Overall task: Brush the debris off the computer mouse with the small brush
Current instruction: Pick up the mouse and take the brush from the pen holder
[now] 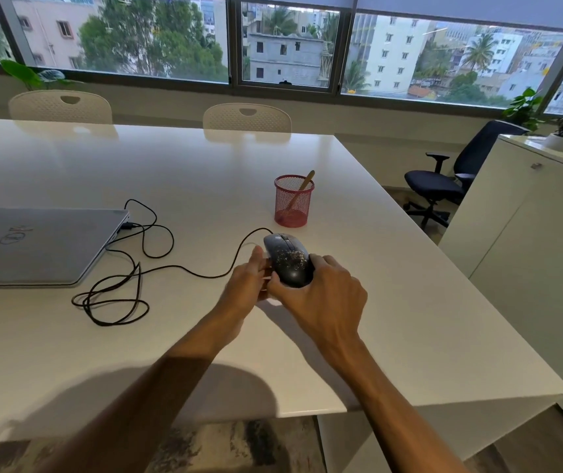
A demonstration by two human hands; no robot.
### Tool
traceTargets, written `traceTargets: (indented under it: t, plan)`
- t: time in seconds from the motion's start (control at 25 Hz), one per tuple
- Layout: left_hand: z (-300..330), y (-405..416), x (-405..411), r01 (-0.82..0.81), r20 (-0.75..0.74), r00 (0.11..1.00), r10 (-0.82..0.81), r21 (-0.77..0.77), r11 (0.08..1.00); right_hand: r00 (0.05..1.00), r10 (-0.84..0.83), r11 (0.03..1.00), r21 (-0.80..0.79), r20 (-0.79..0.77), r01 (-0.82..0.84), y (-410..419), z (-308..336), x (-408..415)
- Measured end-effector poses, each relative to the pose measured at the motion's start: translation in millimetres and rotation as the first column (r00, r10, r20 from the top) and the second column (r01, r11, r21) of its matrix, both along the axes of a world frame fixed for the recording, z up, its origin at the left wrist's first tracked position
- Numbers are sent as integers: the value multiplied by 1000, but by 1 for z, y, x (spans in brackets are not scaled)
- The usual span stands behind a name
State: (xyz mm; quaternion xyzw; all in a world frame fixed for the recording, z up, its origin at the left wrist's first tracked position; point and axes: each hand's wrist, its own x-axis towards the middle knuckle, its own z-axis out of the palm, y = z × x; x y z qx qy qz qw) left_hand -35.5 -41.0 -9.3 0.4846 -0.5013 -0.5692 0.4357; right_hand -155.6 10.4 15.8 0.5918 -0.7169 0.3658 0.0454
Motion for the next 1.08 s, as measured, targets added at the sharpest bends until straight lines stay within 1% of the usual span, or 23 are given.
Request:
traceTargets:
  t: [0.08, 0.16, 0.28, 0.4, 0.52, 0.6, 0.68, 0.76, 0.84, 1.08]
  plan:
    - [5, -2, -3, 69, -212, 976, -45, 109, 992, 1000, 10, 998, -68, -5, -11, 4, 2, 5]
    - [12, -6, -5, 88, -376, 926, -21, 161, 983, 1000, 28, 989, -146, 9, -26, 6, 3, 8]
    - [19, -13, -10, 88, -487, 873, 19, 197, 976, 999, 43, 976, -214, -18, -46, 7, 5, 9]
    - [26, -12, -11, 102, -539, 842, 21, 197, 975, 998, 53, 972, -225, -38, -60, 4, 4, 7]
    - [30, -13, -12, 95, -531, 848, 0, 153, 984, 993, 100, 968, -225, -61, -111, 2, 6, 5]
    - [34, -16, -12, 95, -530, 848, -4, 145, 985, 988, 150, 970, -191, -26, -152, 0, 12, 0]
    - [37, -20, -12, 106, -563, 826, 23, 196, 975, 982, 185, 971, -163, 38, -177, -10, 21, -11]
    - [36, -25, -12, 101, -598, 799, 61, 233, 967, 968, 231, 960, -184, 103, -209, -30, 29, -26]
    - [38, -26, -13, 127, -618, 785, 37, 220, 967, 961, 252, 953, -201, 117, -226, -57, 34, -41]
    - [42, -28, -12, 226, -642, 765, -48, 197, 954, 977, 169, 981, -114, 127, -155, -150, 40, -77]
